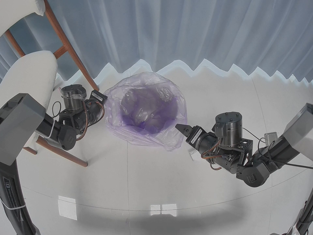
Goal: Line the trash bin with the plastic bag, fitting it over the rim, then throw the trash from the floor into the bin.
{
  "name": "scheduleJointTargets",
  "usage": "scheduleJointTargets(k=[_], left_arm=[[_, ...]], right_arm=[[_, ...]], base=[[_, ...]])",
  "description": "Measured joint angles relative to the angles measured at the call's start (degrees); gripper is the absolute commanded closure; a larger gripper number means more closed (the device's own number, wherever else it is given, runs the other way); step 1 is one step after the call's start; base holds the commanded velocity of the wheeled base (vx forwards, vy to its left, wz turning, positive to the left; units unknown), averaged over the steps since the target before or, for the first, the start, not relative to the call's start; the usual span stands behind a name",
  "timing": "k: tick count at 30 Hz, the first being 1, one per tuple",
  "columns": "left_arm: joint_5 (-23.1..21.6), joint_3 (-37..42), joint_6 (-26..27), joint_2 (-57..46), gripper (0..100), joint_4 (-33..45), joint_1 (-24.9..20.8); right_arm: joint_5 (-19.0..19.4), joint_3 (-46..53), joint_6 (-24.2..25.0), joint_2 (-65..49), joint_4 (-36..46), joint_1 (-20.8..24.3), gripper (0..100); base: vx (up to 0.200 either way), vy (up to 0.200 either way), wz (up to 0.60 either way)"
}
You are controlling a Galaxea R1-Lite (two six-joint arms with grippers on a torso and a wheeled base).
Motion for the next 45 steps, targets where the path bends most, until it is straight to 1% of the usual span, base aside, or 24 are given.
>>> scheduleJointTargets(k=[4, 9, 14, 15, 23, 33, 39, 45], left_arm=[[-0.04, -0.79, -0.82, 1.02, 100, -0.51, -0.49], [0.09, -2.04, -3.39, 2.06, 100, -0.68, -0.83], [0.11, -2.26, -3.66, 1.40, 100, -1.44, -0.79], [0.09, -2.26, -3.67, 1.13, 0, -1.48, -0.77], [0.27, -1.10, -1.78, -0.35, 0, -1.58, -0.90], [0.00, 0.91, -2.00, -3.28, 0, -1.55, -1.57], [0.07, 8.22, -1.66, -8.24, 0, -1.61, -2.95], [0.07, 18.72, -0.60, -18.09, 0, -2.49, -4.22]], right_arm=[[0.00, 0.00, 0.00, 0.00, 0.02, -0.02, 0], [0.00, 0.28, 0.04, -0.02, 0.00, -0.02, 0], [0.05, 0.98, 0.17, -0.29, 0.02, 0.00, 0], [0.07, 1.08, 0.17, -0.33, 0.00, 0.00, 0], [0.07, 1.35, 0.20, -0.55, 0.02, 0.00, 0], [0.05, 1.66, 0.17, -1.06, 0.16, 0.00, 0], [0.07, 2.29, 0.15, -2.01, 0.44, -0.28, 0], [0.22, 4.94, -0.43, -4.24, 0.63, -1.02, 0]], base=[[0.000, 0.000, 0.00], [0.000, 0.000, 0.00], [0.000, 0.000, 0.00], [0.000, 0.000, 0.00], [0.000, 0.000, 0.00], [0.000, 0.000, 0.00], [0.000, 0.000, 0.00], [0.000, 0.000, 0.00]])
